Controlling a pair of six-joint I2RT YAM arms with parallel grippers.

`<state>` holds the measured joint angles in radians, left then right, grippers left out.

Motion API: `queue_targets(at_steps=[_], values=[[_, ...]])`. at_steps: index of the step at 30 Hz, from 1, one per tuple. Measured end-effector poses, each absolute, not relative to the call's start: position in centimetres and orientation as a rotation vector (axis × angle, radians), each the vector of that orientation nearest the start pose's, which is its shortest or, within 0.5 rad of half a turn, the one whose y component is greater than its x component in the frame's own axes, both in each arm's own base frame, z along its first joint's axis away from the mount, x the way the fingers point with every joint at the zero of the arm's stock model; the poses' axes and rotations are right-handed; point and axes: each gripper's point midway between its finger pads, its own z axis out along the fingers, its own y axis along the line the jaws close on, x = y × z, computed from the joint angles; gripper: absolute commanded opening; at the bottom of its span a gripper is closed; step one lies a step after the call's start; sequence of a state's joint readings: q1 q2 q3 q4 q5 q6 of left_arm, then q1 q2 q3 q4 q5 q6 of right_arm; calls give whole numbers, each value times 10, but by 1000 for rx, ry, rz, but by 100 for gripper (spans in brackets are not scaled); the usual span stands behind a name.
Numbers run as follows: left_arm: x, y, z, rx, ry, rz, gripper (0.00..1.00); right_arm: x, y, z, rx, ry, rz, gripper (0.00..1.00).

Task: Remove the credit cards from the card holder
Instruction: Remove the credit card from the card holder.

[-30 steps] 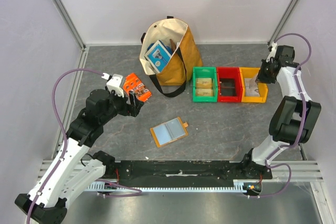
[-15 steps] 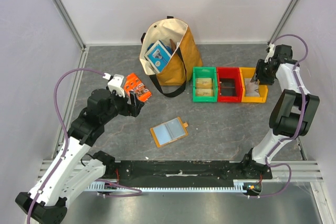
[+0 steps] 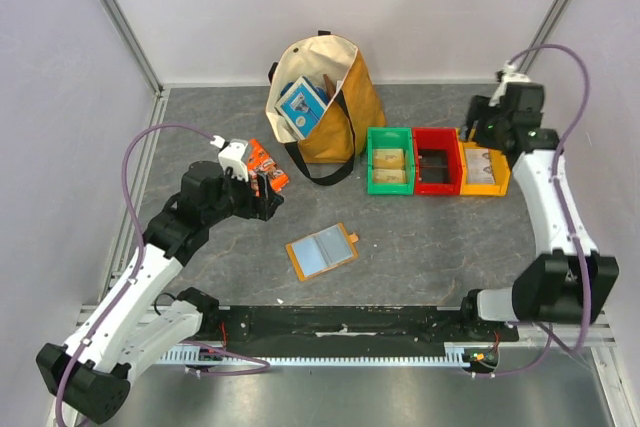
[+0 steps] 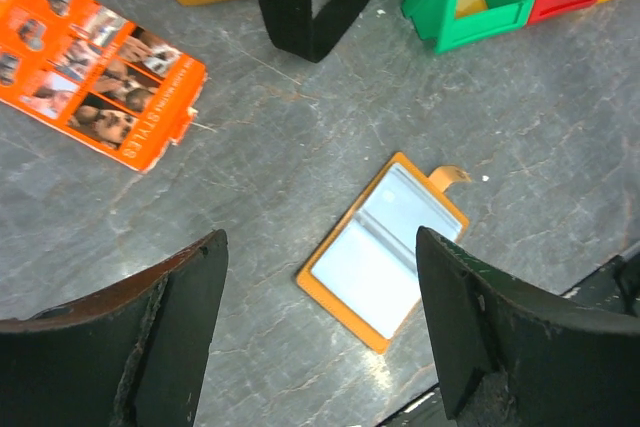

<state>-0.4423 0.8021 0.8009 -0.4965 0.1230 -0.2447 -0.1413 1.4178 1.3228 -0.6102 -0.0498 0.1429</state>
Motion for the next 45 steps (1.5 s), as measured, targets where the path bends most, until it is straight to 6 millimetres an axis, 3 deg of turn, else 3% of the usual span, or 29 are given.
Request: queue_targets(at_steps=[3,7,12,20,28,34,45], values=[[239,-158,203,269,2128,-609,80,376,29,228,124,2203,194,71],[237,-175,195,198,2167,-734,78,346,104,206,-57,2219,381,70],[225,-200,167,118,2222,-867,77,298,170,171,-205,2267,565,70],[200,-239,114,125,2371,-856,67,229,259,141,-413,2254,831,67],[192,-246,62,89,2497,-726,50,205,300,94,-510,2336,880,63],[185,-238,31,76,2588,-624,48,201,305,57,-537,2417,804,63],[185,-235,27,45,2593,-589,45,199,301,33,-545,2473,723,58]])
